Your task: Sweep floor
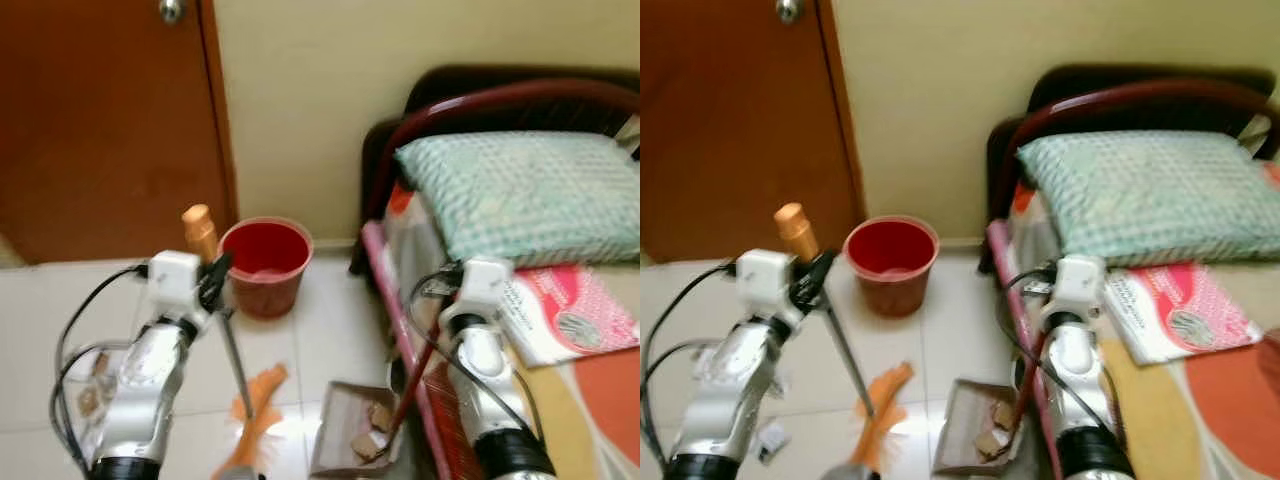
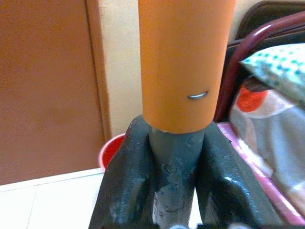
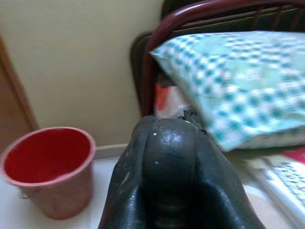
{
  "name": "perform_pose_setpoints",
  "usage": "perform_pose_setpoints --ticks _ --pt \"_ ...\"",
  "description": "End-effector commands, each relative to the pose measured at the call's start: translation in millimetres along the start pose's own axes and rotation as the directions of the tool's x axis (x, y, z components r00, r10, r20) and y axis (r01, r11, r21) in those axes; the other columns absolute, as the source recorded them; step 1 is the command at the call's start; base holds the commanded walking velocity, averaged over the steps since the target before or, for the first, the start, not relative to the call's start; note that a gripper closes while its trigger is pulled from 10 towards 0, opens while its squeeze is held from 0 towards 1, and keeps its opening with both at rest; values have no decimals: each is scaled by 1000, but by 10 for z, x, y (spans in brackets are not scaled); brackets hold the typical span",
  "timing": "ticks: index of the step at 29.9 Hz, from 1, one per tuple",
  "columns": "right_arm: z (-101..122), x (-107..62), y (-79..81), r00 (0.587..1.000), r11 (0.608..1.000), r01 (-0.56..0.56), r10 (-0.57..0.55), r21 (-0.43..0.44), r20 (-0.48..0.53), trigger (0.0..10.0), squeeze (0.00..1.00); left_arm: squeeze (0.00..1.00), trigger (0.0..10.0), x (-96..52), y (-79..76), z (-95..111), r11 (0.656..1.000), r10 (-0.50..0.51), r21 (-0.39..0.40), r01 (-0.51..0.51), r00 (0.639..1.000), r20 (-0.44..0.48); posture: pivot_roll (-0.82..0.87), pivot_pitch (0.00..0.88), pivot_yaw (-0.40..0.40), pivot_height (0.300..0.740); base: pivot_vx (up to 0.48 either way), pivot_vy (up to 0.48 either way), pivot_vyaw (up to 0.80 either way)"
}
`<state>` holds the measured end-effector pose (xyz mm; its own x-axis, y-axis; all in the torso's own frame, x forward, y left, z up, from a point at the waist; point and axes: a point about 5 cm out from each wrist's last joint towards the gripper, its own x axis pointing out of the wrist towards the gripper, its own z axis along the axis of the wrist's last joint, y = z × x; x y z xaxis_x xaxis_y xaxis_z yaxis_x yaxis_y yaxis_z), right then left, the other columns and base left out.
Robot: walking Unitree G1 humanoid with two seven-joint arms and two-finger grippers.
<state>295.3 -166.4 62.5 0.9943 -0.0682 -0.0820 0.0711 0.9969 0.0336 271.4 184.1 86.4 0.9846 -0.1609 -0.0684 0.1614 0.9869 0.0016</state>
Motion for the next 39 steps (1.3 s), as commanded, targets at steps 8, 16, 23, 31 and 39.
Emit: perform_pose_setpoints --ticks 8,16,23,31,39 --pt "89 43 -104 999 1000 21 -21 -10 26 10000 0 0 10000 48 -19 87 1000 8 29 -10 999 43 -59 25 -37 740 0 441 0" --pt "93 66 -64 1000 1000 6 -6 -10 21 10000 0 0 10000 29 57 70 997 60 51 -61 998 28 -52 31 -33 740 0 398 0" --pt "91 74 -52 1000 1000 3 -2 -11 19 10000 0 0 10000 39 65 95 995 76 60 -77 997 29 -50 39 -29 740 0 0 0" --pt "95 89 -27 1000 1000 -16 16 -15 22 10000 0 0 10000 29 93 95 992 101 75 -103 995 27 -46 49 -27 740 0 0 0" --pt "214 159 -59 998 1000 -12 12 2 60 10000 0 0 10000 32 182 121 976 182 113 -186 982 41 -45 47 -25 740 0 0 0"
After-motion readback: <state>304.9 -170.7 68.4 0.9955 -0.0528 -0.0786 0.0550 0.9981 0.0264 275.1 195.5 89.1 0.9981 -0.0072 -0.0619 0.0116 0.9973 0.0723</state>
